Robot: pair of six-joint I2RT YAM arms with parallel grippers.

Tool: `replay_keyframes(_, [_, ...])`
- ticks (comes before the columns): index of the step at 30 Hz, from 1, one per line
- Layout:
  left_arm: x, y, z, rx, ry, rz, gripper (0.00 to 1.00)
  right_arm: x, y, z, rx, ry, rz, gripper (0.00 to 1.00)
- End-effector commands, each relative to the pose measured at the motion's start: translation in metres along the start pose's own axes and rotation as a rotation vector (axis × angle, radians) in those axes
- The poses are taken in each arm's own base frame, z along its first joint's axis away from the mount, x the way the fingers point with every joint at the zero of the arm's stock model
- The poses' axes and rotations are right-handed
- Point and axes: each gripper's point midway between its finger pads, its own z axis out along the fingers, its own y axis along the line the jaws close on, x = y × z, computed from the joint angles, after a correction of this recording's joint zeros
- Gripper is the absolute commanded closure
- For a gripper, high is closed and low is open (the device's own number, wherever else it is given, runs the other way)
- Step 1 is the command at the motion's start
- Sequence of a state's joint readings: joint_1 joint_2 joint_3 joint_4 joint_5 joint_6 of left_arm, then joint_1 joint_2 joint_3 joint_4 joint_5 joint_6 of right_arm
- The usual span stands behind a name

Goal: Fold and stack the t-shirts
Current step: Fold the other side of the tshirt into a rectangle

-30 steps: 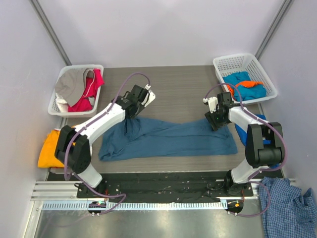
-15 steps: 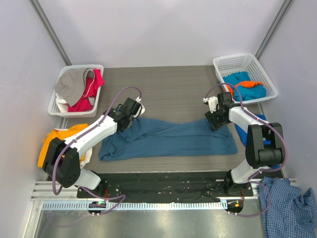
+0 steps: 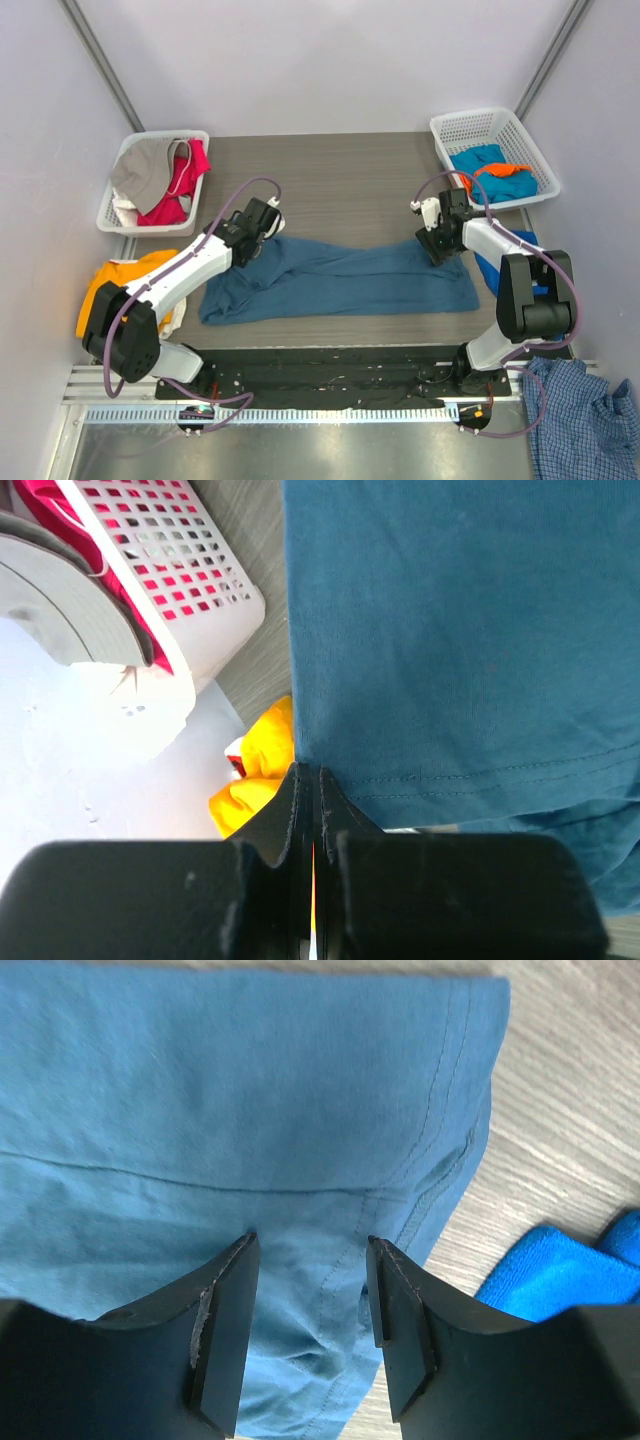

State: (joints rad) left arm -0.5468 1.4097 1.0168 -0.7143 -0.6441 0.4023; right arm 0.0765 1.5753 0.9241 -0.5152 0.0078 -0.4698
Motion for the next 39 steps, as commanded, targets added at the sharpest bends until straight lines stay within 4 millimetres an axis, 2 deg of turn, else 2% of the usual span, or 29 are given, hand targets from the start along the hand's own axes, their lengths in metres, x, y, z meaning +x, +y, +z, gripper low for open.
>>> replay_keyframes(1, [0.01, 0.01, -0.011, -0.007, 0.025, 0.03, 1.0, -0.007, -0.01, -0.012, 0.061, -0.039, -0.022, 0.46])
replay_keyframes(18, [0.054, -0.018, -0.014, 0.109, 0.124, 0.145, 1.0, 0.0, -0.006, -0.009, 0.052, -0.028, -0.02, 0.46])
replay_keyframes(22, [0.063, -0.03, -0.017, 0.163, 0.136, 0.158, 1.0, -0.001, -0.006, -0.009, 0.05, -0.034, -0.017, 0.46])
replay_keyframes(39, [0.07, -0.066, -0.023, 0.273, 0.136, 0.226, 1.0, 0.002, -0.005, -0.007, 0.05, -0.024, -0.017, 0.47])
